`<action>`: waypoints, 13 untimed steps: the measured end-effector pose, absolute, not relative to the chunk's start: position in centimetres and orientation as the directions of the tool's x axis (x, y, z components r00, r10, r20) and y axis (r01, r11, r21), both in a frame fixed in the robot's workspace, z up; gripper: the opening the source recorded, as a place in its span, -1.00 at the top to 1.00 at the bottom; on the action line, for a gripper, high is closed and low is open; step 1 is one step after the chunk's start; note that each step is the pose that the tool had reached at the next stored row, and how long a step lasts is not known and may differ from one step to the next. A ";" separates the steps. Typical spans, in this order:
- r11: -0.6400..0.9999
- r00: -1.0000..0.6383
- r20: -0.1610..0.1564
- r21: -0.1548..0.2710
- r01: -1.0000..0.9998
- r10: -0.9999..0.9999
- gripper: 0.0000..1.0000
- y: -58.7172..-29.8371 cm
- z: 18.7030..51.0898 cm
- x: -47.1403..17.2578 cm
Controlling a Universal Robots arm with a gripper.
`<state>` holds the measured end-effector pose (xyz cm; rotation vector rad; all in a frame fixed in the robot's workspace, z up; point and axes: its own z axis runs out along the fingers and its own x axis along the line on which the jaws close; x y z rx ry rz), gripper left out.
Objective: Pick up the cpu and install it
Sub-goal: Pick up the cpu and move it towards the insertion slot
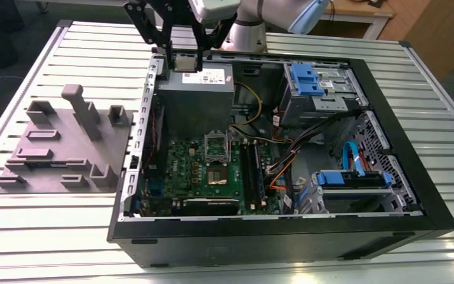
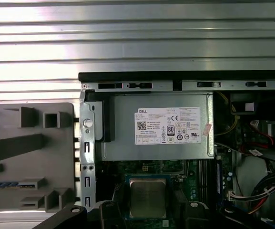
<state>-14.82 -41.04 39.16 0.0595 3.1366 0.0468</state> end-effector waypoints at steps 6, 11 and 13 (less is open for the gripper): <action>0.999 -0.999 -0.003 0.030 0.038 0.038 0.06 -41.0 39.2 -14.6; 0.999 -0.999 -0.004 0.030 0.038 0.038 0.06 -41.0 39.2 -14.4; 0.999 -0.999 -0.004 0.030 0.038 0.038 0.06 -41.0 39.2 -14.3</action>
